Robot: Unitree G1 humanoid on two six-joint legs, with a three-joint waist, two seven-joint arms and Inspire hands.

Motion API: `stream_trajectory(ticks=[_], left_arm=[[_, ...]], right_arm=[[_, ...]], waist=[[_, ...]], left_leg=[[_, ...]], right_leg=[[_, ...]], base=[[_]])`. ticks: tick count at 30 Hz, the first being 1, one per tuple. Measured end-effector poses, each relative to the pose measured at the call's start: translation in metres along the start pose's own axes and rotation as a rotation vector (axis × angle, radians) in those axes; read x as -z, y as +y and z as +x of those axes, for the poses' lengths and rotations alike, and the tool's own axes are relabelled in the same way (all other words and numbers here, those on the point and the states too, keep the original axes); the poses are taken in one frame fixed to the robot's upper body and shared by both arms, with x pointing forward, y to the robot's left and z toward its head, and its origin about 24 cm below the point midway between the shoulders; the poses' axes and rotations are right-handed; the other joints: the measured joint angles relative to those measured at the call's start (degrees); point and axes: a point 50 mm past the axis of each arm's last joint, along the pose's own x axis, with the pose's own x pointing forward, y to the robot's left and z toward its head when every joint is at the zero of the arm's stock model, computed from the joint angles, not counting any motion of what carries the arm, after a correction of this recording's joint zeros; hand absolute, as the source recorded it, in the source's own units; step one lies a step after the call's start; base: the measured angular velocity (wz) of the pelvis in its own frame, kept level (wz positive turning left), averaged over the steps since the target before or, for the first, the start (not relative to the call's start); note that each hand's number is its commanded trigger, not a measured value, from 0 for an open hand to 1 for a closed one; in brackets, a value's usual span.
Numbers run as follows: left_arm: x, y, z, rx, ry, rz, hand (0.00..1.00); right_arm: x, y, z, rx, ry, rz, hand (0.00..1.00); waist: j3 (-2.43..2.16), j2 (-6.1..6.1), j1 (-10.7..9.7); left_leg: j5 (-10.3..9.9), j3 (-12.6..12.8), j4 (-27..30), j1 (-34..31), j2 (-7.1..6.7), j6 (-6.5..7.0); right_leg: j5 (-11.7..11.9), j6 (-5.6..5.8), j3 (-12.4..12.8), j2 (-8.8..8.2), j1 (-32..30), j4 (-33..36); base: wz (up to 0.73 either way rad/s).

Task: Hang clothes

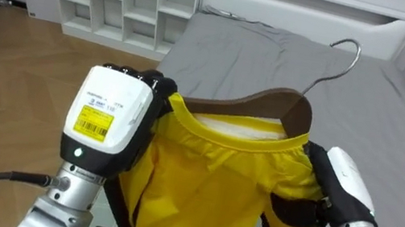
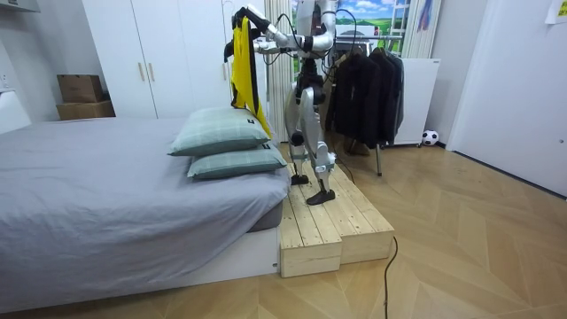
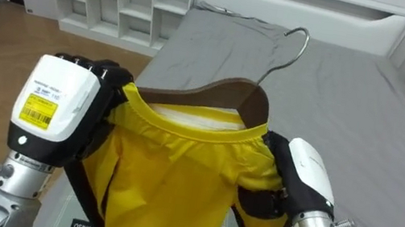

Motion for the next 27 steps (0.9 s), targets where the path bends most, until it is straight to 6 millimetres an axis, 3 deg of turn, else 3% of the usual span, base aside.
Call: stream_trajectory(ticks=[23, 24, 25, 27], left_arm=[[0.0022, 0.001, 0.0005, -0.021, 0.034, -0.004, 1.0], [0.0022, 0.001, 0.0005, -0.021, 0.035, -0.004, 0.58], [0.0023, 0.001, 0.0005, -0.02, 0.035, -0.004, 0.0], [0.0023, 0.0009, 0.0005, -0.019, 0.035, -0.003, 0.0]], right_arm=[[-0.0011, -0.0009, 0.0013, 0.022, -0.003, 0.034, 1.0], [-0.0011, -0.0009, 0.0013, 0.021, -0.003, 0.034, 1.0], [-0.001, -0.0008, 0.0013, 0.019, -0.003, 0.035, 1.0], [-0.0006, -0.0003, 0.0013, 0.015, -0.001, 0.04, 1.0]], waist=[[-0.07, -0.19, -0.2], [-0.07, -0.19, -0.2], [-0.07, -0.19, -0.2], [-0.07, -0.19, -0.3]], left_leg=[[0.0, -0.1, 0.0, 0.0, 0.01, 0.01], [0.0, -0.1, 0.0, 0.0, 0.0, 0.01], [0.0, -0.1, 0.0, 0.0, 0.0, 0.01], [0.0, -0.1, 0.0, 0.0, 0.0, 0.01]], right_leg=[[0.0, 0.01, -0.2, -0.03, 0.1, -0.1], [0.0, 0.01, -0.2, -0.03, 0.1, -0.1], [0.0, 0.01, -0.2, -0.03, 0.1, -0.1], [0.0, 0.01, -0.2, -0.03, 0.1, -0.2]], base=[[0.0], [0.0], [0.0], [0.0]])
